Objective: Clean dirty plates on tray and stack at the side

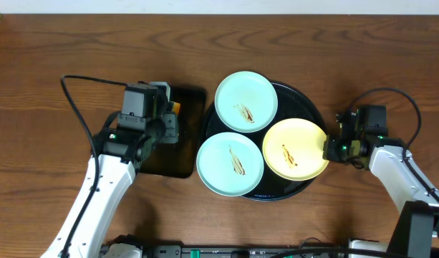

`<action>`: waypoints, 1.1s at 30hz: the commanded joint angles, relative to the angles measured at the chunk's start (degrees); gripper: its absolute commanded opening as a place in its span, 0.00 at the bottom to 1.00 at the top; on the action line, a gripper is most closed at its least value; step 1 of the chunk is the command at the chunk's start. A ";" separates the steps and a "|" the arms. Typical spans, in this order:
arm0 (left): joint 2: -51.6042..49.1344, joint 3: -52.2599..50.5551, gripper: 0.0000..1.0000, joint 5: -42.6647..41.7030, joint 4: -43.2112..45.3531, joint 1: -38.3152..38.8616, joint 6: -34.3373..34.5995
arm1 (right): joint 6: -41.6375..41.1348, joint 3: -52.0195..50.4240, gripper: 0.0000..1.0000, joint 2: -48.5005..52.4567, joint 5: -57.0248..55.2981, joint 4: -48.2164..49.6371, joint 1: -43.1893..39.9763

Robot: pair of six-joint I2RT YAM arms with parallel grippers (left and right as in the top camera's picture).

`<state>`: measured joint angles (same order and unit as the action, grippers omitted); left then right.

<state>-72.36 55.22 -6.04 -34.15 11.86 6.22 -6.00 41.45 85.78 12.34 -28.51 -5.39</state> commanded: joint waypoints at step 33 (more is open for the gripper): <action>-8.11 2.38 0.07 -9.44 -4.39 0.13 -1.49 | -0.50 0.04 0.01 -2.75 -2.47 -3.85 0.15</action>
<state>-81.34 55.22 -8.05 -38.61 11.84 6.17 -5.85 41.45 83.61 13.10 -32.14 -5.32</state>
